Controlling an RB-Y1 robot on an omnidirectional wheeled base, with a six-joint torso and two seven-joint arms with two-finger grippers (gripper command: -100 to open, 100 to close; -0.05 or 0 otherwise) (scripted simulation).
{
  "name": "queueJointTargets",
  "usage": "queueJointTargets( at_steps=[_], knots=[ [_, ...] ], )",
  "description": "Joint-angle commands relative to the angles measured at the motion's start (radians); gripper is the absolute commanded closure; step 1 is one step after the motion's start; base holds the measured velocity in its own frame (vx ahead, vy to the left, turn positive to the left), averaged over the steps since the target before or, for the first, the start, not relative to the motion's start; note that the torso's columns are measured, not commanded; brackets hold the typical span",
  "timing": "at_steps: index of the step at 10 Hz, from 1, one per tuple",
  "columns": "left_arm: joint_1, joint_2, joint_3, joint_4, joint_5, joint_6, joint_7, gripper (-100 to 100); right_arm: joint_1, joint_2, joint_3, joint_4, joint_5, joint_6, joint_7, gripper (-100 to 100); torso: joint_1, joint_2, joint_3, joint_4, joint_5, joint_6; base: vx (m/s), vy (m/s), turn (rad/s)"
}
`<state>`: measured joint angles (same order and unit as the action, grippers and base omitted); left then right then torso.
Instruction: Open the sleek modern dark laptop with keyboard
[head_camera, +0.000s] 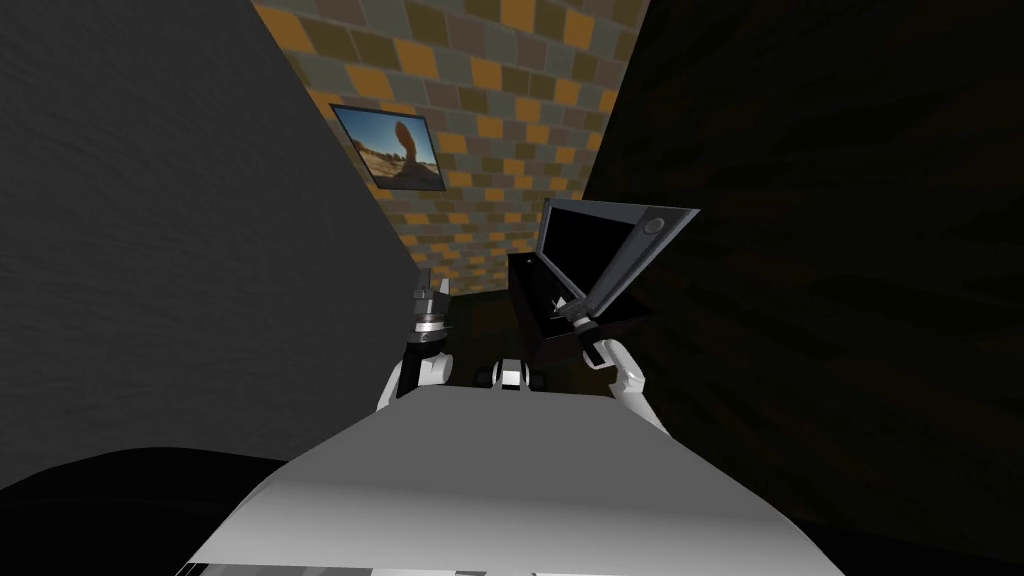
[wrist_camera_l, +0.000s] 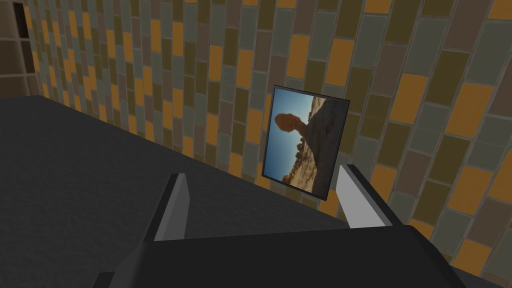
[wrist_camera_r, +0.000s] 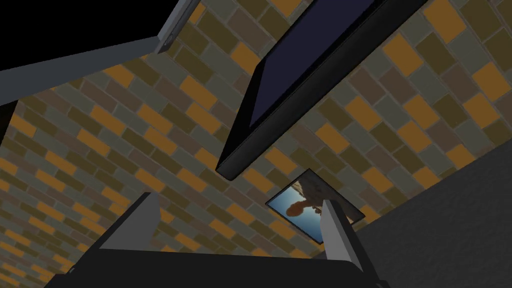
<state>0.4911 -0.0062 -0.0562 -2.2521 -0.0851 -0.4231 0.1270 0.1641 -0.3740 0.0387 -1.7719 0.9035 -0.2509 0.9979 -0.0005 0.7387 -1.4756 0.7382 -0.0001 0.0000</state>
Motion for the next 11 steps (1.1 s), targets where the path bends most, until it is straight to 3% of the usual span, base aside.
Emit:
queueJointTargets(
  at_steps=[1,5,6,7,8,9,11],
  knots=[
    [0.0,0.0,0.0,0.0,0.0,0.0,0.0,0,-0.025,-0.028,0.002,0.043,0.061,0.014,0.06,-100,0.0,0.0,0.0,0.0,0.0,0.0,0.043,0.073,-0.034],
    [0.0,0.0,0.0,0.0,0.0,0.0,0.0,0,-0.051,-0.07,0.004,0.09,0.136,0.026,0.131,-100,0.0,-0.001,-0.001,0.0,0.0,0.0,0.034,0.05,-0.033],
    [0.0,0.0,0.0,0.0,0.0,0.0,0.0,0,-0.043,-0.065,0.002,0.08,0.124,0.023,0.119,-100,0.001,-0.001,-0.001,0.0,0.0,0.0,0.016,0.025,-0.006],
    [0.0,0.0,0.0,0.0,0.0,0.0,0.0,0,-0.054,-0.094,-0.002,0.086,0.119,0.034,0.101,-100,0.0,0.0,0.0,0.0,0.0,0.0,0.083,0.058,0.064],
    [0.0,0.0,0.0,0.0,0.0,0.0,0.0,0,-0.052,-0.077,-0.004,0.09,0.122,0.024,0.116,-100,0.002,-0.003,-0.002,-0.001,0.0,0.0,0.054,0.035,0.015],
    [0.0,0.0,0.0,0.0,0.0,0.0,0.0,0,-0.053,-0.079,-0.004,0.091,0.121,0.024,0.114,100,0.0,-0.001,-0.001,-0.001,0.0,0.0,0.01,0.005,-0.006],
    [0.0,0.0,0.0,0.0,0.0,0.0,0.0,0,-0.083,-0.086,-0.003,0.129,0.067,0.029,0.043,100,-0.005,-0.001,0.0,-0.004,-0.003,-0.001,-0.013,-0.077,0.062]
  ],
)
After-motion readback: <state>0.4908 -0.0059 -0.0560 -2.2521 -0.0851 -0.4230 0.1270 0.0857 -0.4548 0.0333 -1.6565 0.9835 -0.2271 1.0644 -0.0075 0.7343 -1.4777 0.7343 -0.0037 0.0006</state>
